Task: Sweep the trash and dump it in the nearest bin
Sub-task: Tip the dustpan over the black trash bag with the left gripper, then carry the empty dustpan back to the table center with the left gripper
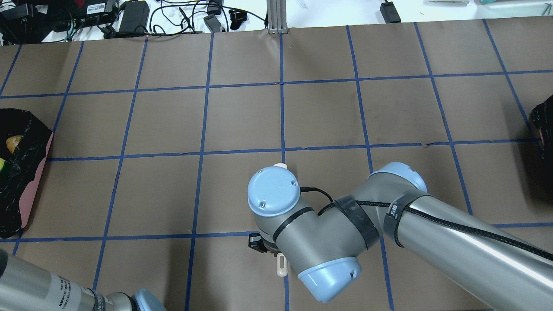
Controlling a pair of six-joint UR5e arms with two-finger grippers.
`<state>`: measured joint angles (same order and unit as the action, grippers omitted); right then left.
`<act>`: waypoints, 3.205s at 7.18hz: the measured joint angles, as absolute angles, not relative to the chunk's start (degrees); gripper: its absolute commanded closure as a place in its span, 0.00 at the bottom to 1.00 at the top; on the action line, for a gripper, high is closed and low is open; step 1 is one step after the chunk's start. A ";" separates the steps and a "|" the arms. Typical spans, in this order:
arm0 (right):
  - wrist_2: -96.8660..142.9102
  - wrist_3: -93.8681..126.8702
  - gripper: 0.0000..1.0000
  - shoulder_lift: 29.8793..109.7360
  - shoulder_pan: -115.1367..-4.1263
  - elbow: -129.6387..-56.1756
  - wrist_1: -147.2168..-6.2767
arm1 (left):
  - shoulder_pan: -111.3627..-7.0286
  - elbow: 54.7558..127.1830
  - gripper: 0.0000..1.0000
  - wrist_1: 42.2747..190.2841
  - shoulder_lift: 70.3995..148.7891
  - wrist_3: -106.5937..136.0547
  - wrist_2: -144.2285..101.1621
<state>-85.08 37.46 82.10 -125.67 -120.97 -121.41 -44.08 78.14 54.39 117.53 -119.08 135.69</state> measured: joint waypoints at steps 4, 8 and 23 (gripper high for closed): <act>-84.70 39.30 0.75 81.96 -126.20 -121.52 -121.65 | -41.38 75.22 1.00 55.86 115.31 -121.18 125.70; -84.06 39.11 0.61 82.07 -126.25 -121.06 -122.34 | -42.53 69.17 1.00 75.53 109.73 -112.03 111.00; -87.12 14.25 0.00 87.34 -105.81 -93.71 -92.53 | -89.75 81.22 1.00 80.80 113.94 -7.33 86.85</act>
<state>-87.12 14.25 87.34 -105.81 -93.71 -92.53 -89.75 81.22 80.80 113.94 -7.33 86.85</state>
